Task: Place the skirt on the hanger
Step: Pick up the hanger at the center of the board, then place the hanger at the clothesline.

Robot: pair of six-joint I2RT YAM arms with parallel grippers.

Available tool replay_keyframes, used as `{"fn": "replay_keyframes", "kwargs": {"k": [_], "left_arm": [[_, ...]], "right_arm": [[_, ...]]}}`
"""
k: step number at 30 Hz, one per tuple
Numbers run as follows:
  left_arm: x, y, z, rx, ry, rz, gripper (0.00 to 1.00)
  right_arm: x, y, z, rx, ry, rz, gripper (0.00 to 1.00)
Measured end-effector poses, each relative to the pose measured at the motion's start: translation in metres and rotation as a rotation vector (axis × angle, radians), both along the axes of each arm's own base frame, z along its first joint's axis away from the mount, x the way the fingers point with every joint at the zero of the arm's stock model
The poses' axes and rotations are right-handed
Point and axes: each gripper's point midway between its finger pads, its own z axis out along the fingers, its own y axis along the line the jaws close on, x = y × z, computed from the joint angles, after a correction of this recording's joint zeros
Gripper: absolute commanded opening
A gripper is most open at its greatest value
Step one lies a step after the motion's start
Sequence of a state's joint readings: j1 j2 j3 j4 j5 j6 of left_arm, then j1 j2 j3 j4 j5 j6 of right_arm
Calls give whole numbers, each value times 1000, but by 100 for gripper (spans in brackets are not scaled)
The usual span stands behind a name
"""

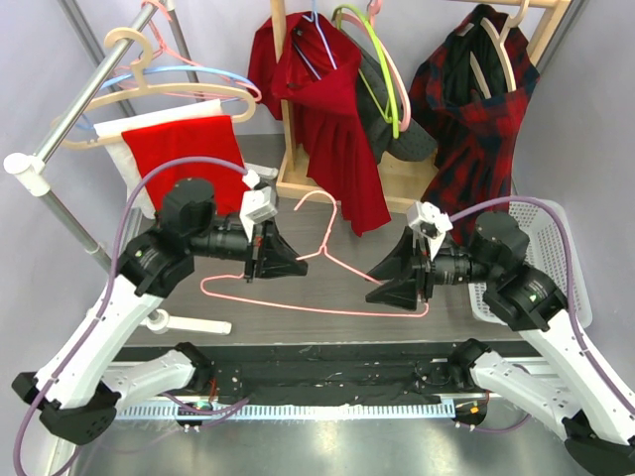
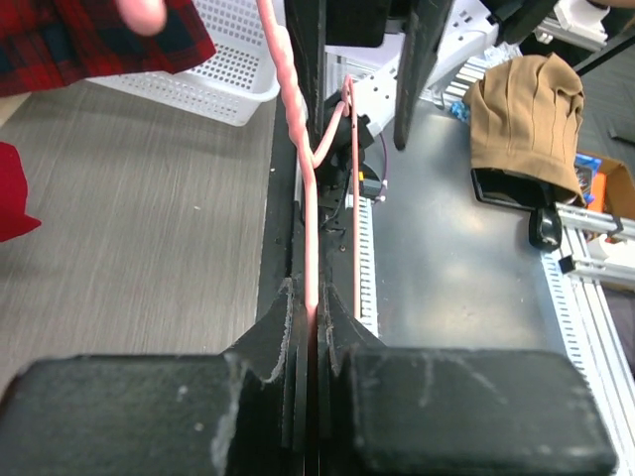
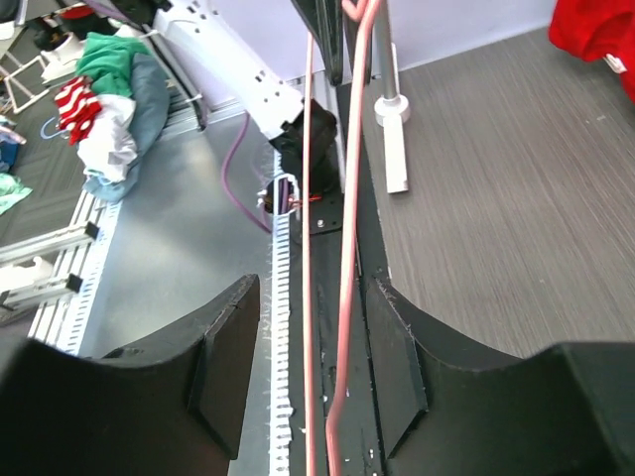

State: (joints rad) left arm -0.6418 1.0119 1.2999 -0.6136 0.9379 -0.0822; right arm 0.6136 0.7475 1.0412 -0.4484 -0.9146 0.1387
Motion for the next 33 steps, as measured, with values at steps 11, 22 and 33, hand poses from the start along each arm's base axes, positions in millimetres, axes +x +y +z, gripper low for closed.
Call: {"fn": "replay_keyframes", "kwargs": {"k": [11, 22, 33], "left_arm": [[-28, 16, 23, -46, -71, -55, 0], [9, 17, 15, -4, -72, 166, 100], [109, 59, -13, 134, -54, 797, 100]], "right_arm": [[-25, -13, -18, -19, 35, 42, 23], [-5, -22, -26, -48, 47, -138, 1], [30, -80, -13, -109, -12, -598, 1]]}}
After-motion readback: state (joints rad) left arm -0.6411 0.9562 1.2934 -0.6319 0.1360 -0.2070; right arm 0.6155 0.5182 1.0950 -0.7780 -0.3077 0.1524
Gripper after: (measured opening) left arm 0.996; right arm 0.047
